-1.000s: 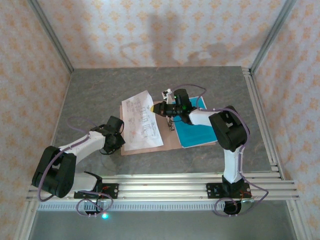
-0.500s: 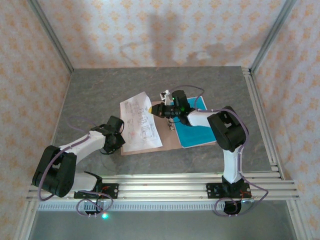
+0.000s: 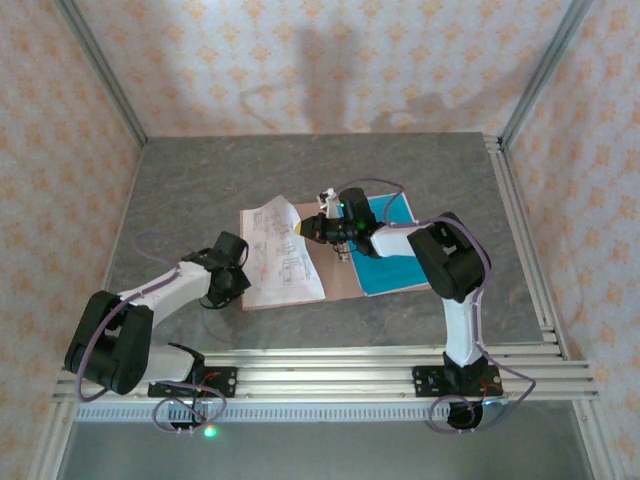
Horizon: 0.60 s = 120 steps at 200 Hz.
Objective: Put the files into the folder
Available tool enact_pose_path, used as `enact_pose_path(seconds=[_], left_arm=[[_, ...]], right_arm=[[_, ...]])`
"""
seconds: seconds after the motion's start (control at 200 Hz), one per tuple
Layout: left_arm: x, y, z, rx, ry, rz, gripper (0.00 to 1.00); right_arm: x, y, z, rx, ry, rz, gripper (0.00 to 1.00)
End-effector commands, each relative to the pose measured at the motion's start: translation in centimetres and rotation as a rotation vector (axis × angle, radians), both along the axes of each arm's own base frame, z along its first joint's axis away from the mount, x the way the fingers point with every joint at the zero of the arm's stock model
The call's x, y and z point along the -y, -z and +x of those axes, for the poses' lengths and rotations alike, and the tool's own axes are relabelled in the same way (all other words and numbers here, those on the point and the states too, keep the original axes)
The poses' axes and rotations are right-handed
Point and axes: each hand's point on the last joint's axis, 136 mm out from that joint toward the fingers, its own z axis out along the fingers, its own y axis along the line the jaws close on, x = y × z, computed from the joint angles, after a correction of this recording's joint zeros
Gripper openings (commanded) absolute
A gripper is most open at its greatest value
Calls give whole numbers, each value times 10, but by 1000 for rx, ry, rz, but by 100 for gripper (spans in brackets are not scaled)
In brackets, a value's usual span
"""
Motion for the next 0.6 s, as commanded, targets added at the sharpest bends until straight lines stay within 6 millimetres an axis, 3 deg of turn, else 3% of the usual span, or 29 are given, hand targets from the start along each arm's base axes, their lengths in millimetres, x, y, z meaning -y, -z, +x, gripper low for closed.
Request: enact_pose_path(seconds=[0.0,0.34,0.595], left_arm=[[12,17,14,35,-6,-64,0],[11,14,15,37,-4,-61,0],[8,7,17,47,-1,-43,0]], right_arm=[[-2,-2,0,28,3,13,0],[1,5,1,21,8,-24,0],[17,1,8,54,71,-155,38]])
